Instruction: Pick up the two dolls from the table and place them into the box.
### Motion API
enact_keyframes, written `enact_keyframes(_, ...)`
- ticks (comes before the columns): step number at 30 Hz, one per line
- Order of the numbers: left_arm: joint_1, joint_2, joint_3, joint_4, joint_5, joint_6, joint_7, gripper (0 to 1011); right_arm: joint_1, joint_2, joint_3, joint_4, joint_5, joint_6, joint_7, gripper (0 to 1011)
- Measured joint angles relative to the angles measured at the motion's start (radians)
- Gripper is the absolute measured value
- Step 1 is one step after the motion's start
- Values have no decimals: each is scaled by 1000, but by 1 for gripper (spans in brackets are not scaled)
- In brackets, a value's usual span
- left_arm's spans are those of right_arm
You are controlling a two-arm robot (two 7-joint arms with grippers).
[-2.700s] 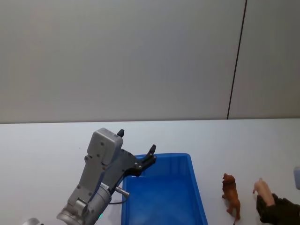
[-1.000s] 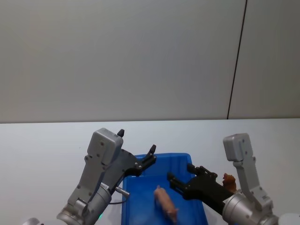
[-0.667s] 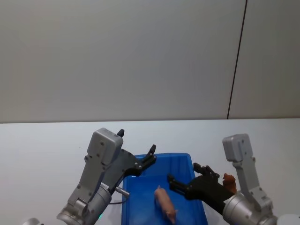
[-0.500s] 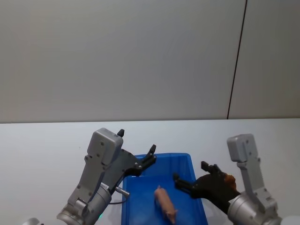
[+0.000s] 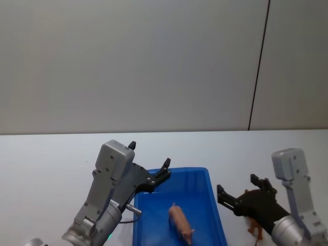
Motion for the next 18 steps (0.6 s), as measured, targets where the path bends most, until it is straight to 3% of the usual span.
enact_keyframes(8, 0, 0, 0, 0, 0, 0, 0, 1001, -41, 25, 17, -40, -1, 26, -64, 1001)
enact_keyframes(18, 0, 0, 0, 0, 0, 0, 0, 1001, -65, 35, 29, -34, 16, 41, -94, 1001)
